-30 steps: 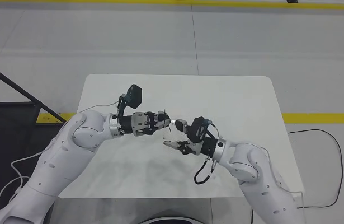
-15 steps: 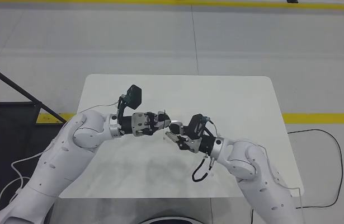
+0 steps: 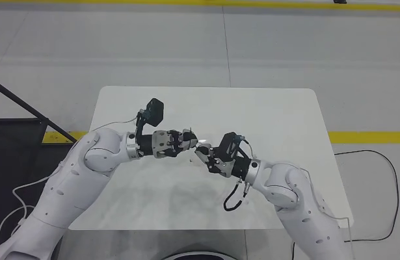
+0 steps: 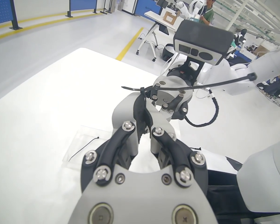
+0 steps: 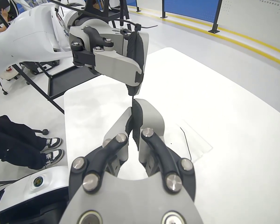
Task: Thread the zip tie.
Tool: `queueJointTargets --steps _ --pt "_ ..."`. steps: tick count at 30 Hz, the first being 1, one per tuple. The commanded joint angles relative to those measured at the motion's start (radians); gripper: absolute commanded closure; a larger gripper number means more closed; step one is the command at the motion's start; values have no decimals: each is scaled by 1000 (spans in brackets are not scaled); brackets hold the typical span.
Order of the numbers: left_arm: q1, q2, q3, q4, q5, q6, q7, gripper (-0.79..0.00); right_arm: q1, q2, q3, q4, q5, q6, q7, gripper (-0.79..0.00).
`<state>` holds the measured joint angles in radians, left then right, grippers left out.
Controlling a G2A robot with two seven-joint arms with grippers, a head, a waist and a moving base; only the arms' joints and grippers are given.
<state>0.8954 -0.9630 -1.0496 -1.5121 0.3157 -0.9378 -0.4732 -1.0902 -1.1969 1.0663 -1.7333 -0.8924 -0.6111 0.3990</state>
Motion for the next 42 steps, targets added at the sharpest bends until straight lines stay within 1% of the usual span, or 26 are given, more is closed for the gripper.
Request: queueJointTargets --steps 1,2,14,16,18,22,26,29,31,33,35,42 --pt "1 0 0 1 -6 0 -3 -471 1 0 2 1 3 -2 -1 0" --pt "0 0 0 1 -9 0 -6 -785 1 1 3 1 6 -2 -2 0" --pt "-5 2 -4 20 -45 10 -45 -785 -7 8 39 1 27 -17 -30 0" --pt "-4 3 -10 31 -48 9 -46 -785 -5 10 52 5 39 -26 -27 0" --pt "0 5 -19 44 -61 -1 -44 -785 -1 13 60 13 59 -56 -16 0" --pt "4 15 -29 85 -183 -74 -81 -785 26 22 72 43 102 -172 26 0" --pt "-5 30 -28 96 -354 -74 -175 -785 60 30 65 86 152 -299 78 0" --pt "-17 41 -17 105 -500 -74 -276 -785 85 34 49 115 195 -344 122 0" --pt "-31 46 -4 121 -591 -69 -340 -785 104 36 35 137 234 -362 155 0" --pt "-49 52 24 120 -661 -28 -381 -785 124 39 19 156 274 -379 190 0" --pt "-49 52 24 120 -661 -28 -381 -785 140 41 12 168 303 -371 218 0" --pt "-49 52 24 120 -661 -28 -381 -785 141 42 13 168 305 -364 222 0"
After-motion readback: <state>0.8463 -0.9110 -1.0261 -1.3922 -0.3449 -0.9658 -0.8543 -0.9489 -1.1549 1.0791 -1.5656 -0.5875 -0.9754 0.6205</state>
